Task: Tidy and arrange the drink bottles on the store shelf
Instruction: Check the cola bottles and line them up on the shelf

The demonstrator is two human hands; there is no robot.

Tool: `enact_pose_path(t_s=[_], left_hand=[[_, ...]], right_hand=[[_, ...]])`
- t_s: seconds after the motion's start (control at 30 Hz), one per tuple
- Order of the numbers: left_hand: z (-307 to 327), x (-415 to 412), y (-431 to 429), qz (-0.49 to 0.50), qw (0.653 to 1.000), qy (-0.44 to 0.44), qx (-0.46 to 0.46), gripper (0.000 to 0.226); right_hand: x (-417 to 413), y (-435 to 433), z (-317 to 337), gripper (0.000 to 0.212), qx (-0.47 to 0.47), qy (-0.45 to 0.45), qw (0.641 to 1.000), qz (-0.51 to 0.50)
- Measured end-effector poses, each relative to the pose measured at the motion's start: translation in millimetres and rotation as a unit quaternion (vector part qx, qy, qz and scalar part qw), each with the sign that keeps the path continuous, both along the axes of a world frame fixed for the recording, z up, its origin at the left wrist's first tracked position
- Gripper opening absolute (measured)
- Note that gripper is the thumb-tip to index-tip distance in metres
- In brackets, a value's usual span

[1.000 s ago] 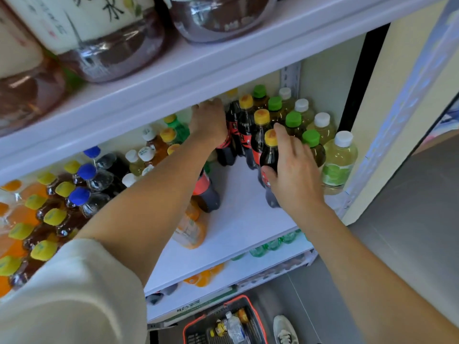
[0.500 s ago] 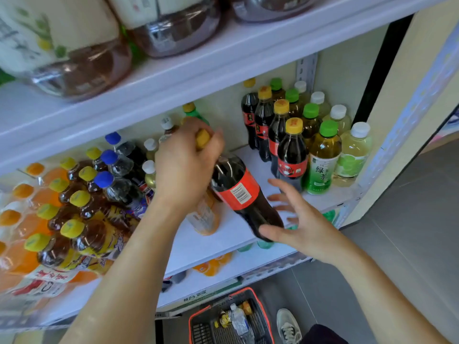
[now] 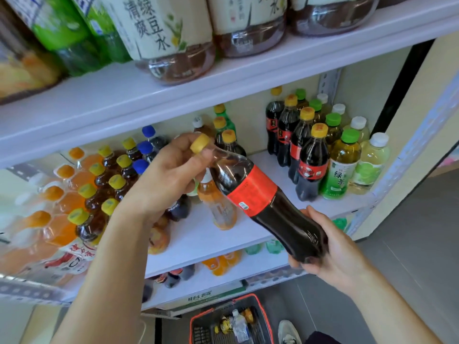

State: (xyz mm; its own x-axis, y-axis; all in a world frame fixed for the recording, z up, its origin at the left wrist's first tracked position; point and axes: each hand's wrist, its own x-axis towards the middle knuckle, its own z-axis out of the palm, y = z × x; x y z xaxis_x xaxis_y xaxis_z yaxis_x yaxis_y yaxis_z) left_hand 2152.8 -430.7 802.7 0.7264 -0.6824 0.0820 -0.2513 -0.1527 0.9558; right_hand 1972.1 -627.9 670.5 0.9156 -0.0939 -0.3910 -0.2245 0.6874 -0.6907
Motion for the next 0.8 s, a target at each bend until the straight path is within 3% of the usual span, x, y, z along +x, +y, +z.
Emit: enact_pose_path(t_s=[0.13, 0.27, 0.4, 0.47, 0.57, 0.67, 0.8], left_hand=[[0, -5, -2, 0.012, 0.997, -0.077, -0.018, 0.021], [-1, -7, -7, 0.1, 0.983, -0.156, 0.004, 0.02], [-2, -7, -13, 0.211, 0.942, -0.246, 0.086, 0.025], [0, -7, -14, 0.186, 0.951, -0.232, 0.083, 0.02], [6, -6, -8, 0.089, 0.99, -0.11, 0.019, 0.018], [8, -7, -2, 0.035, 0.997, -0.074, -0.003, 0.02], [6, -11, -8, 0.09, 0.989, -0.115, -0.015, 0.028]], right_hand=[[-3, 4, -3, 0.056, 0.042, 0.004, 0.998, 0.053], [-5, 1, -2, 0.049, 0.052, -0.083, 0.995, 0.011], [-7, -4, -4, 0.055, -0.018, -0.111, 0.994, -0.01], [-9, -4, -6, 0.052, -0.024, -0.102, 0.994, -0.031], [-12, -1, -4, 0.03, -0.02, -0.067, 0.996, -0.049], [-10, -2, -5, 0.047, -0.023, 0.003, 0.999, -0.043], [-9, -6, -4, 0.06, -0.035, 0.021, 0.998, 0.037]])
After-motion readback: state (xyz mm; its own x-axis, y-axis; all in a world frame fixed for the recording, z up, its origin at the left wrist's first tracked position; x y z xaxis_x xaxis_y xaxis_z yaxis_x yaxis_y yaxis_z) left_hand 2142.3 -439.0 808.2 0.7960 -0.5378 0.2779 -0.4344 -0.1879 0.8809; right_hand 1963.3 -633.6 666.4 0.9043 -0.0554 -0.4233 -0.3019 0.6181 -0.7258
